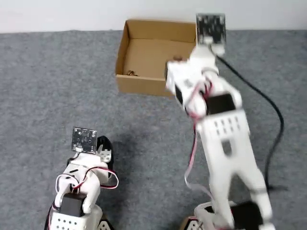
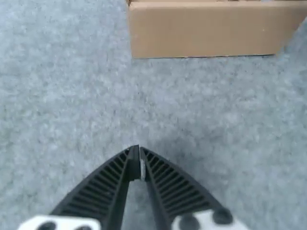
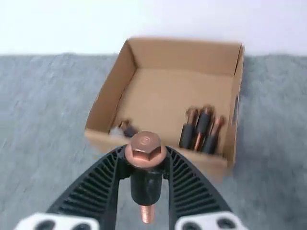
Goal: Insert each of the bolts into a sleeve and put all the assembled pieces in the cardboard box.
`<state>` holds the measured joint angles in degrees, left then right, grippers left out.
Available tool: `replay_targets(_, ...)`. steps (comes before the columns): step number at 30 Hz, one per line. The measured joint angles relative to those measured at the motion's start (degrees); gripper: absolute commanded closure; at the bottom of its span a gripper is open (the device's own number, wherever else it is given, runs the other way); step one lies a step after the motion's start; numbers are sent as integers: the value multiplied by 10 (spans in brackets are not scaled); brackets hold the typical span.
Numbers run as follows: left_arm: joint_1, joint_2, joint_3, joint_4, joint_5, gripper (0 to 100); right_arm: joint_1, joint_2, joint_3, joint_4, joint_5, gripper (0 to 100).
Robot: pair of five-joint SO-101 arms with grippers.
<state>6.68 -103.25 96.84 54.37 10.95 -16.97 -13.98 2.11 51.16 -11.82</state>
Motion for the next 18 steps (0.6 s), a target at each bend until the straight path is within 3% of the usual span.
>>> replay_targets(8,0,11,1,27,-1,994,11,307,-258,-21,1,991)
replay_targets(18,0,11,1,27,-5,994,11,635,-541,-6,91,987)
